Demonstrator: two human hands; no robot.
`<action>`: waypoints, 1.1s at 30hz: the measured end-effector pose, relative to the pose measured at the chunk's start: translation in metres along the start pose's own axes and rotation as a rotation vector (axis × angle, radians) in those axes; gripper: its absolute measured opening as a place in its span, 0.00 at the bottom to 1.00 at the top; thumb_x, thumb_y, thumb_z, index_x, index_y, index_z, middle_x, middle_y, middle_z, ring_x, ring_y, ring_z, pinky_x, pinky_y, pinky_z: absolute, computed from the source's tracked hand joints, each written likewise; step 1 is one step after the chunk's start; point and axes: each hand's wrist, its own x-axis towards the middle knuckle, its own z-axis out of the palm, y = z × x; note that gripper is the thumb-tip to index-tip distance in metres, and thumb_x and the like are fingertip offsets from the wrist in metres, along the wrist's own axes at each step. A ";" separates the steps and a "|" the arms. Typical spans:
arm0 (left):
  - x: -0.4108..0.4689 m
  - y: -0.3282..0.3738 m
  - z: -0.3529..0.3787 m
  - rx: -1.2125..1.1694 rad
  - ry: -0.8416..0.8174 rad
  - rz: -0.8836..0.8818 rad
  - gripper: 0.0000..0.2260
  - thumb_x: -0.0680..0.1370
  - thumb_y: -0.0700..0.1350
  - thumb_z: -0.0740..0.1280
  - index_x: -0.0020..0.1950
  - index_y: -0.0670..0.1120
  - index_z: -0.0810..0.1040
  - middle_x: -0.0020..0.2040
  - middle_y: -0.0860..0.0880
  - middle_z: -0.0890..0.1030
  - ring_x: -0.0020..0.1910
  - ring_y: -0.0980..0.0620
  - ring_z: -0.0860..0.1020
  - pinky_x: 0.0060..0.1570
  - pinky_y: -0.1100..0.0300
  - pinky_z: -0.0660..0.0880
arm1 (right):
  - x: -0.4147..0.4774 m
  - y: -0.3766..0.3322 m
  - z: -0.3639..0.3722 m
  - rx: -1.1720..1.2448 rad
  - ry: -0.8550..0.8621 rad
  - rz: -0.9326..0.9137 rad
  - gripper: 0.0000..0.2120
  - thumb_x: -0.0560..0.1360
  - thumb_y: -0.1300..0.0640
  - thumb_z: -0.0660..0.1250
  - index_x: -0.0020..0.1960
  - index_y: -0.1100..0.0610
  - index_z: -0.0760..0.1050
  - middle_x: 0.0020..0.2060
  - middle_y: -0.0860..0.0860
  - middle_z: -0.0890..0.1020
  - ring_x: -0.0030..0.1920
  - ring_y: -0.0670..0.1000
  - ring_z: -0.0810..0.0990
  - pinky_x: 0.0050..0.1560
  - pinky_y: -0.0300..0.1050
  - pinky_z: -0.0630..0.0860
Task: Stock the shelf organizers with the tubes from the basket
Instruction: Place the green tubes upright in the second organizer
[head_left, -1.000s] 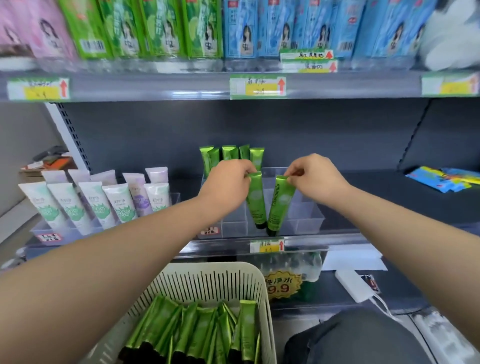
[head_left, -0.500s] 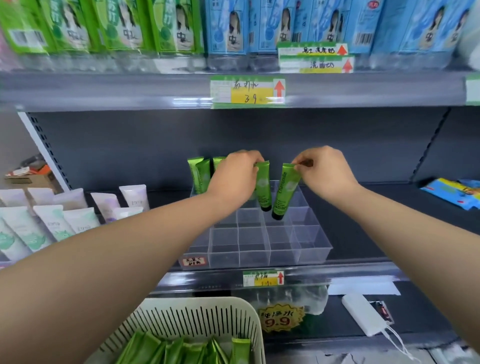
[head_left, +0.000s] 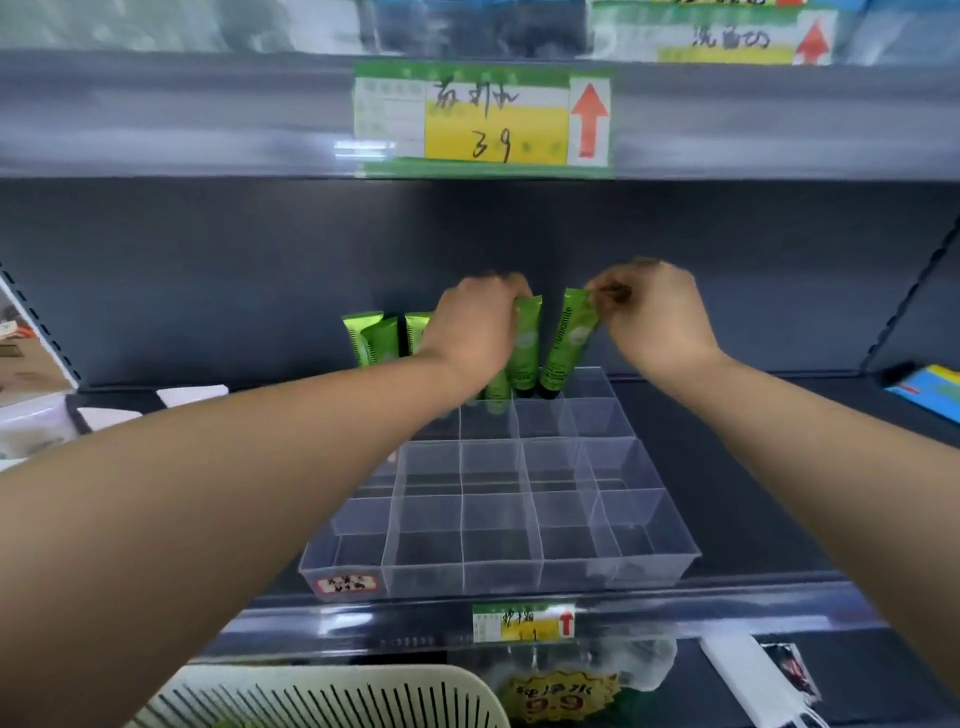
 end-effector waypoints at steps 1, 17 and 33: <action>0.002 -0.001 0.003 -0.008 -0.004 0.008 0.15 0.77 0.36 0.59 0.59 0.49 0.77 0.55 0.45 0.80 0.52 0.41 0.78 0.49 0.54 0.72 | 0.003 0.002 0.004 -0.001 0.006 -0.001 0.10 0.74 0.65 0.63 0.48 0.57 0.82 0.47 0.54 0.82 0.47 0.54 0.79 0.45 0.39 0.70; 0.022 -0.015 0.043 -0.036 -0.068 0.046 0.16 0.76 0.34 0.58 0.58 0.47 0.77 0.56 0.45 0.80 0.51 0.43 0.78 0.52 0.51 0.75 | 0.024 0.017 0.034 0.042 0.004 -0.052 0.10 0.73 0.67 0.64 0.48 0.59 0.82 0.47 0.55 0.82 0.47 0.55 0.79 0.50 0.44 0.74; 0.028 -0.025 0.056 0.024 -0.130 0.043 0.15 0.75 0.31 0.58 0.55 0.44 0.78 0.51 0.42 0.81 0.50 0.40 0.78 0.50 0.49 0.76 | 0.018 0.026 0.061 0.002 -0.189 0.003 0.12 0.74 0.68 0.60 0.47 0.60 0.82 0.48 0.56 0.81 0.49 0.55 0.78 0.50 0.45 0.74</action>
